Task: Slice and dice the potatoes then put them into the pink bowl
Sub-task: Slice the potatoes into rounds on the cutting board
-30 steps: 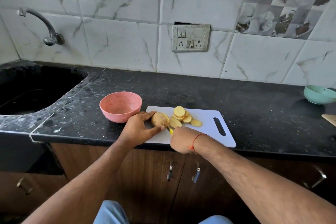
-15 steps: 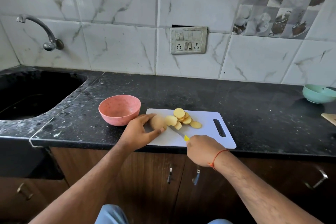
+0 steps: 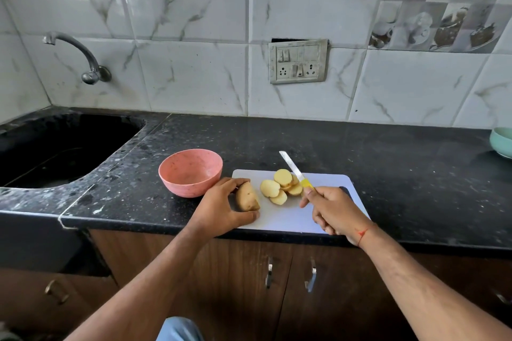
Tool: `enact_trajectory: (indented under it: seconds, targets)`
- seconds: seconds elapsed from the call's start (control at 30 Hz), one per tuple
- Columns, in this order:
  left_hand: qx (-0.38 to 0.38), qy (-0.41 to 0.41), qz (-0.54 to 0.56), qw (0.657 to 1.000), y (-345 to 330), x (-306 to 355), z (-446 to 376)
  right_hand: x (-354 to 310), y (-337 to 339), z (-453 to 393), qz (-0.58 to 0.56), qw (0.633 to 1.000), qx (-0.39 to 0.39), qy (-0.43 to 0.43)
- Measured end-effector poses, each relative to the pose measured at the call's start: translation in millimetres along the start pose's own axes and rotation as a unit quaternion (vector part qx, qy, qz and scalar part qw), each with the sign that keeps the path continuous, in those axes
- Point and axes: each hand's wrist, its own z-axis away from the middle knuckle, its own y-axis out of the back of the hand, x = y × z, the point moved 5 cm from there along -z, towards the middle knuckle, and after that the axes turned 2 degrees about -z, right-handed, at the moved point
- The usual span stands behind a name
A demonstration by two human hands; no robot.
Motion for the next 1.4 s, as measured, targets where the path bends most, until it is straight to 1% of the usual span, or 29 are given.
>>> enact_trajectory:
  seconds: [0.07,0.17,0.33,0.47,0.53,0.63,0.7,0.77,0.83,0.9,1.07,1.17,1.27,1.4]
  targets:
    - [0.006,-0.009,0.003,1.000,0.1,1.6,1.4,7.5,-0.1,0.1,-0.003,1.000,0.027,0.015]
    - [0.001,-0.016,0.013,1.000,0.6,5.0,3.6,8.9,0.0,-3.6,0.022,0.999,0.032,0.022]
    - [-0.058,-0.017,0.021,0.998,0.0,9.1,3.4,16.1,8.0,-9.1,0.023,0.999,0.024,0.005]
    - [-0.113,-0.019,-0.045,0.992,2.9,17.2,-7.4,19.3,13.6,-12.8,0.026,1.000,0.011,-0.007]
    - [-0.160,-0.023,-0.108,0.981,5.7,26.6,-16.0,21.2,17.1,-14.7,0.029,0.999,0.012,-0.007]
    - [-0.227,-0.033,-0.170,0.958,12.8,46.0,-29.4,22.7,21.1,-17.3,0.022,1.000,0.014,-0.008]
    - [-0.244,-0.043,-0.203,0.947,15.9,56.0,-37.4,22.7,21.4,-18.1,0.016,1.000,0.008,-0.006]
    - [-0.216,-0.041,-0.197,0.955,18.0,61.7,-44.0,22.5,21.1,-18.2,0.012,1.000,0.006,-0.005]
    - [-0.174,-0.026,-0.139,0.975,16.0,61.8,-47.0,21.7,21.0,-17.9,0.011,1.000,0.003,-0.002]
    - [-0.151,-0.010,-0.085,0.985,10.2,56.9,-45.3,21.6,21.1,-17.6,0.009,1.000,0.001,0.000]
    - [-0.099,0.023,-0.056,0.993,-0.3,28.1,-27.5,23.4,22.1,-18.4,-0.001,1.000,-0.002,0.002]
    - [-0.081,0.032,-0.045,0.995,-1.0,15.7,-13.5,24.7,22.1,-19.8,0.001,1.000,-0.001,0.006]
    - [-0.073,0.025,-0.020,0.997,-3.8,8.9,-3.2,24.6,21.8,-20.2,0.006,1.000,0.003,0.010]
    - [-0.059,0.007,-0.019,0.998,-7.0,11.1,-0.4,24.3,20.7,-21.6,0.004,1.000,0.017,0.019]
